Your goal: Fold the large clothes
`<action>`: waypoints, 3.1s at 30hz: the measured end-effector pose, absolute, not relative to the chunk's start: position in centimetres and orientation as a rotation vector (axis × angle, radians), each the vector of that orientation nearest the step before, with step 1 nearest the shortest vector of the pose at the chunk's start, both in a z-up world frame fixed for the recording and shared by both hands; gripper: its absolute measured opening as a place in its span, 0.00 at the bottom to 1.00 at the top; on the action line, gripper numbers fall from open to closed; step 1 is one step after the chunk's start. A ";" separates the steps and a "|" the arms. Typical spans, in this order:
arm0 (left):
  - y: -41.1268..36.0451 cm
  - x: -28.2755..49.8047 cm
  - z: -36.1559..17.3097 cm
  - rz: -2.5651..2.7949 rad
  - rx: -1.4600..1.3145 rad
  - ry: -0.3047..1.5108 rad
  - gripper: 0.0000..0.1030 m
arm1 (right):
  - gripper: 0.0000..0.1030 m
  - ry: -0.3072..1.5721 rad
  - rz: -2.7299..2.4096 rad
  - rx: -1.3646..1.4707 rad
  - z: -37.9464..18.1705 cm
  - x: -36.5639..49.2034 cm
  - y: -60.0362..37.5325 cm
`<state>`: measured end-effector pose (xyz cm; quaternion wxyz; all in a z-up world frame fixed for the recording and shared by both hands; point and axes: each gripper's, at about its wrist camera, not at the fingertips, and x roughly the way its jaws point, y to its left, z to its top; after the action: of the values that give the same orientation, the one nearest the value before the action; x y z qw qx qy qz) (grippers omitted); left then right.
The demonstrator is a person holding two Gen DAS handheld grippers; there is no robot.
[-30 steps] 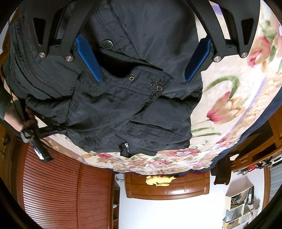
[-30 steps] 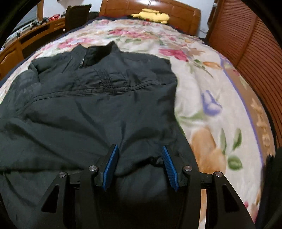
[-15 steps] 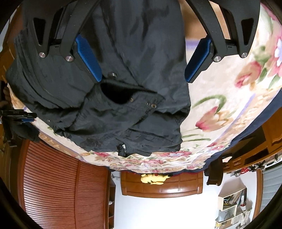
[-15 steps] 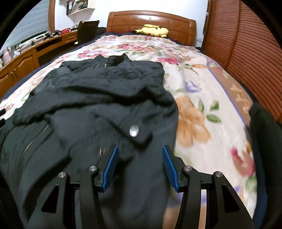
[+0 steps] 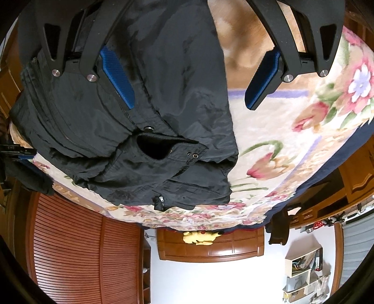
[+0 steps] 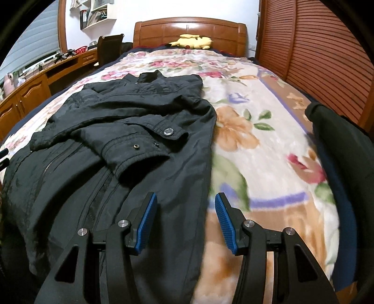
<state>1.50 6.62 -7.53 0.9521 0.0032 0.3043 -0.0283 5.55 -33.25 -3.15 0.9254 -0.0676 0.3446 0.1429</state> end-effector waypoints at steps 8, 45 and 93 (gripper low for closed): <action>7.0 1.1 -8.6 -0.019 0.041 0.630 0.93 | 0.52 0.701 0.323 -0.114 -4.9 5.3 -33.4; 8.2 -3.9 -11.0 -0.178 -0.088 0.699 0.24 | 0.52 0.753 0.422 -0.108 -6.3 0.9 -34.4; 10.1 -10.6 13.7 -0.231 -0.011 0.203 0.04 | 0.08 0.082 0.460 -0.042 11.9 -18.5 -38.0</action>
<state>-10.63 10.14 13.68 0.9882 -0.0055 0.1013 -0.1150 -18.47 -38.01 11.87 0.9726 -0.0208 0.0406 0.2279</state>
